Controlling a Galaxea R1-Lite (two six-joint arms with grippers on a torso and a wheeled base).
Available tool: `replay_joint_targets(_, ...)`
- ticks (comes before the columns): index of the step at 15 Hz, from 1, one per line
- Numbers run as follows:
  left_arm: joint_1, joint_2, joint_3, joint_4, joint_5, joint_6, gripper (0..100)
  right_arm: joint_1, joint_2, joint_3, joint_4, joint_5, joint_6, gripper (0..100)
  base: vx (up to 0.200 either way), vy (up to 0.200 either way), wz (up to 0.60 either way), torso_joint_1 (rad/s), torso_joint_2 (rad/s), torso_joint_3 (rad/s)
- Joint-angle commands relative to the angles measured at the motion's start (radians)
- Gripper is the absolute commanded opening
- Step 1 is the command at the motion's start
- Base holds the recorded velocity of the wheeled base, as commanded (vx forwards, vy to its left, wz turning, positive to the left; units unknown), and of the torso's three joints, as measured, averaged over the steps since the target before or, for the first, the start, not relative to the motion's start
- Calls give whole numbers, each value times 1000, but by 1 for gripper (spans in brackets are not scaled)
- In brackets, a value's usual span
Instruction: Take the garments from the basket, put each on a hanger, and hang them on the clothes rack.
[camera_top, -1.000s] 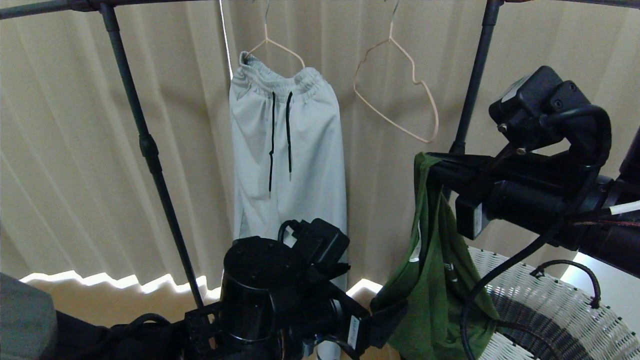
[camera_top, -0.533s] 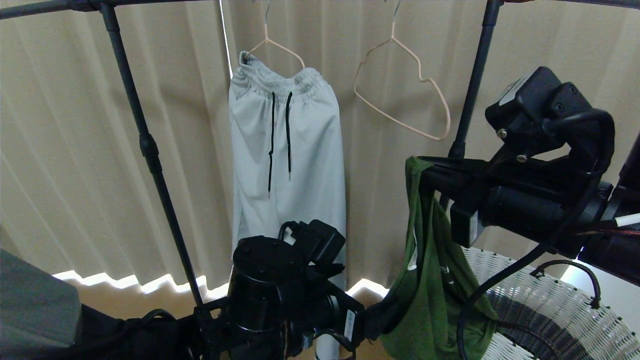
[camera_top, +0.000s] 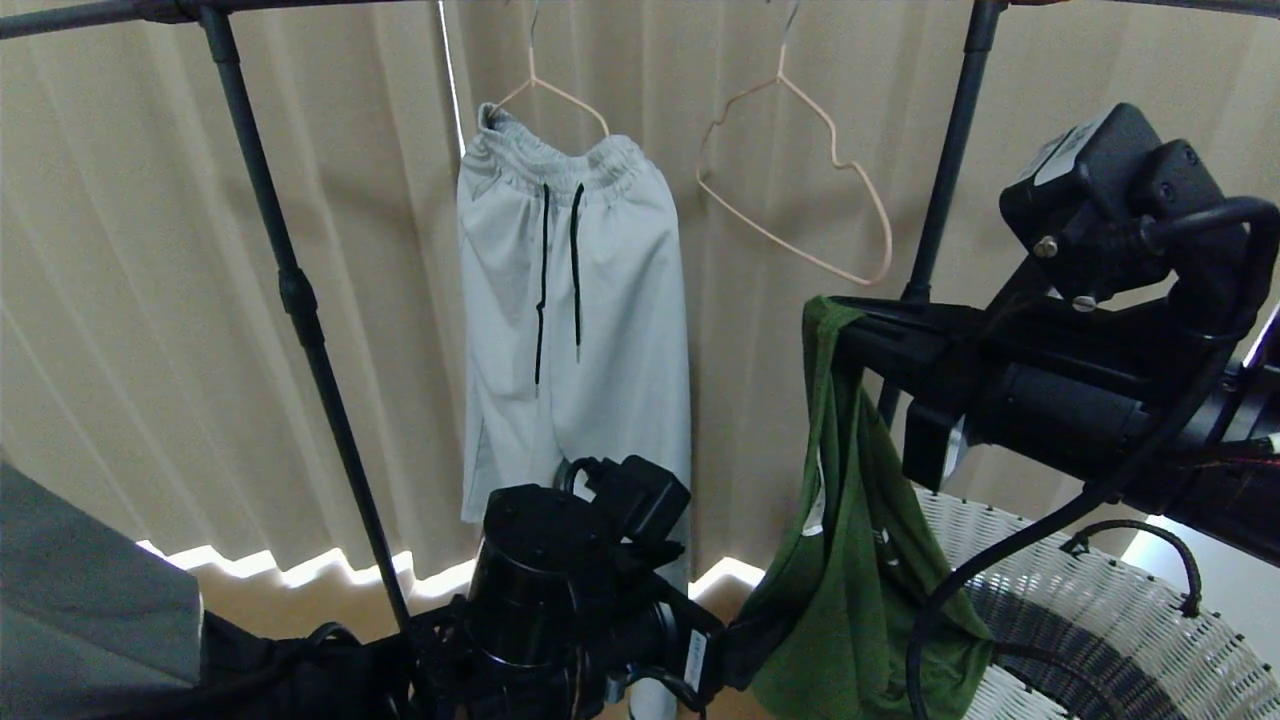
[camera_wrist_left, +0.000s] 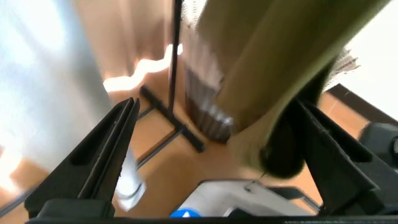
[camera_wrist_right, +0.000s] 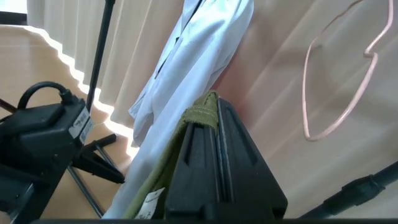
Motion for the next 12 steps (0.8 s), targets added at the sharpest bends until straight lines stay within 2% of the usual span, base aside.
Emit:
replay_joint_targets(1,16,5,32,0,3,1,100,0,-3,3,0,0,-1,0,0,0,0,0,0,0)
replay_joint_targets(5,34,-10,133,-1,6,10,100,0,-3,12,1,-1,-2,0,0,0,0,0,0,0)
replay_joint_targets(6,36,-24,146,-1,6,10,0,0,-3,12,0,-1,-2,0,0,0,0,0,0,0)
replay_joint_targets(9,36,-67,170,-9,36,10,0,-4,-6,17,0,-6,-2,0,0,0,0,0,0,0)
replay_joint_targets(11,36,-107,224,-50,73,10,0,-14,-42,29,11,-17,-7,0,0,0,0,0,0,0)
replay_joint_targets(12,37,-146,261,-93,107,13,0,-47,-72,41,17,-20,-10,0,0,0,0,0,0,0)
